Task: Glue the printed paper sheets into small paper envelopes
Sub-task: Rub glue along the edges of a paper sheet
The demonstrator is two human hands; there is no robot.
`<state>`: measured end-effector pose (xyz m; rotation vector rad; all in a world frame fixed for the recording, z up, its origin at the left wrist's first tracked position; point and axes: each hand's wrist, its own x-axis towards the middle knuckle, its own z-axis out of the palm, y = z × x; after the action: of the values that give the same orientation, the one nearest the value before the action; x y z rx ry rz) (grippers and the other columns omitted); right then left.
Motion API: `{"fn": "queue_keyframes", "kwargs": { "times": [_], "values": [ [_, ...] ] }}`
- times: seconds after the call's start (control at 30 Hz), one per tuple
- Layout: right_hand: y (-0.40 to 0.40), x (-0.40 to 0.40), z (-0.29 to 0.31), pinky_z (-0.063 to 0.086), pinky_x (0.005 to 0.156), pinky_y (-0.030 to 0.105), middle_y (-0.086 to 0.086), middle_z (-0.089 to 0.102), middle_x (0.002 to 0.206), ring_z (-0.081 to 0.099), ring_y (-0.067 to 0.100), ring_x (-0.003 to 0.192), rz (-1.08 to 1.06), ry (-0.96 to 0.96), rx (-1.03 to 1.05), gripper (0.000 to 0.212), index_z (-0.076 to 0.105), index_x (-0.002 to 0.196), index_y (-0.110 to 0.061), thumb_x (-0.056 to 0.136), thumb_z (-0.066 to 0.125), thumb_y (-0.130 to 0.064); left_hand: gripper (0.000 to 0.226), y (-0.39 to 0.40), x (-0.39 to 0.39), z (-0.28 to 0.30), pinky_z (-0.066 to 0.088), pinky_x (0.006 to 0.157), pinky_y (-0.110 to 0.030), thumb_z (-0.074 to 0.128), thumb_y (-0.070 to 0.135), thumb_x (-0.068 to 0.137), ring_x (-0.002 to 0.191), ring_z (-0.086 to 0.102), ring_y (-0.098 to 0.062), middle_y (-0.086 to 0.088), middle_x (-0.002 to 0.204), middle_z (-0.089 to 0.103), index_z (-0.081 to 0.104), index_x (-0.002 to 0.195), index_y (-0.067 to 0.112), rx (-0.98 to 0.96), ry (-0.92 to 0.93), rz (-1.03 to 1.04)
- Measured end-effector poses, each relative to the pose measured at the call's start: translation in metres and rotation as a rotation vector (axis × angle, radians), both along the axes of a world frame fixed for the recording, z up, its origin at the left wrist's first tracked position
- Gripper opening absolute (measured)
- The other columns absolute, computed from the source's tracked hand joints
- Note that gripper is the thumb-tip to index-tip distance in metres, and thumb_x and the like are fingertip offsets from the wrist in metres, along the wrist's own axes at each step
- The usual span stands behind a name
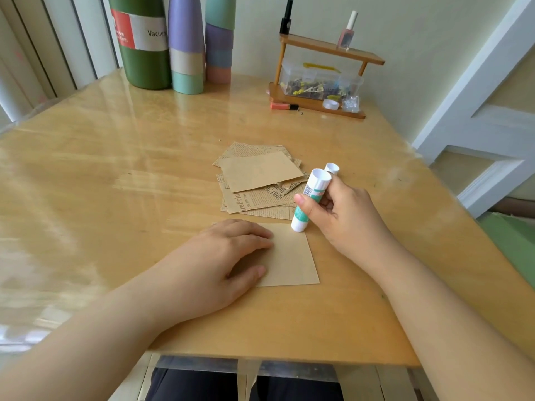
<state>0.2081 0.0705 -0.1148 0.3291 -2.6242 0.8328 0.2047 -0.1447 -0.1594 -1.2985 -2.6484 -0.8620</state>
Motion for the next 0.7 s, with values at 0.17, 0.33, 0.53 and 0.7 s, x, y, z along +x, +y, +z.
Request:
{"fn": "queue_keyframes", "kwargs": {
  "times": [0.17, 0.33, 0.53, 0.7],
  "values": [
    [0.0, 0.009, -0.001, 0.032, 0.048, 0.011, -0.03, 0.053, 0.06, 0.042, 0.005, 0.052, 0.027, -0.01, -0.011, 0.033, 0.035, 0.068, -0.031, 0.09, 0.06, -0.028, 0.049, 0.001, 0.002, 0.002, 0.03, 0.1, -0.017, 0.04, 0.047, 0.086, 0.116, 0.046, -0.002, 0.013, 0.126, 0.055, 0.062, 0.12, 0.02, 0.0, 0.005, 0.0],
    [0.001, 0.021, -0.003, 0.031, 0.048, 0.01, -0.028, 0.052, 0.06, 0.042, 0.003, 0.051, 0.026, -0.001, -0.013, 0.034, 0.035, 0.067, -0.03, 0.088, 0.062, -0.028, 0.051, 0.0, 0.003, 0.003, 0.027, 0.101, -0.012, 0.038, 0.048, 0.085, 0.116, 0.043, 0.0, 0.013, 0.128, 0.055, 0.061, 0.122, 0.02, -0.008, 0.002, 0.001],
    [0.002, 0.033, -0.004, 0.03, 0.047, 0.009, -0.026, 0.052, 0.06, 0.042, 0.003, 0.049, 0.042, 0.011, -0.006, 0.035, 0.035, 0.066, -0.03, 0.087, 0.063, -0.028, 0.052, 0.001, 0.004, 0.004, 0.03, 0.098, -0.014, 0.038, 0.049, 0.084, 0.115, 0.044, -0.001, 0.013, 0.126, 0.054, 0.061, 0.12, 0.02, -0.003, 0.002, 0.022],
    [0.001, 0.03, -0.005, 0.031, 0.049, 0.01, -0.013, 0.049, 0.053, 0.041, 0.003, 0.051, 0.05, 0.009, -0.041, 0.033, 0.036, 0.068, -0.03, 0.087, 0.063, -0.028, 0.047, -0.001, 0.005, 0.004, 0.034, 0.092, -0.018, 0.042, 0.049, 0.084, 0.104, 0.046, -0.007, 0.01, 0.11, 0.054, 0.063, 0.112, 0.018, -0.012, 0.05, 0.071]
  ]
}}
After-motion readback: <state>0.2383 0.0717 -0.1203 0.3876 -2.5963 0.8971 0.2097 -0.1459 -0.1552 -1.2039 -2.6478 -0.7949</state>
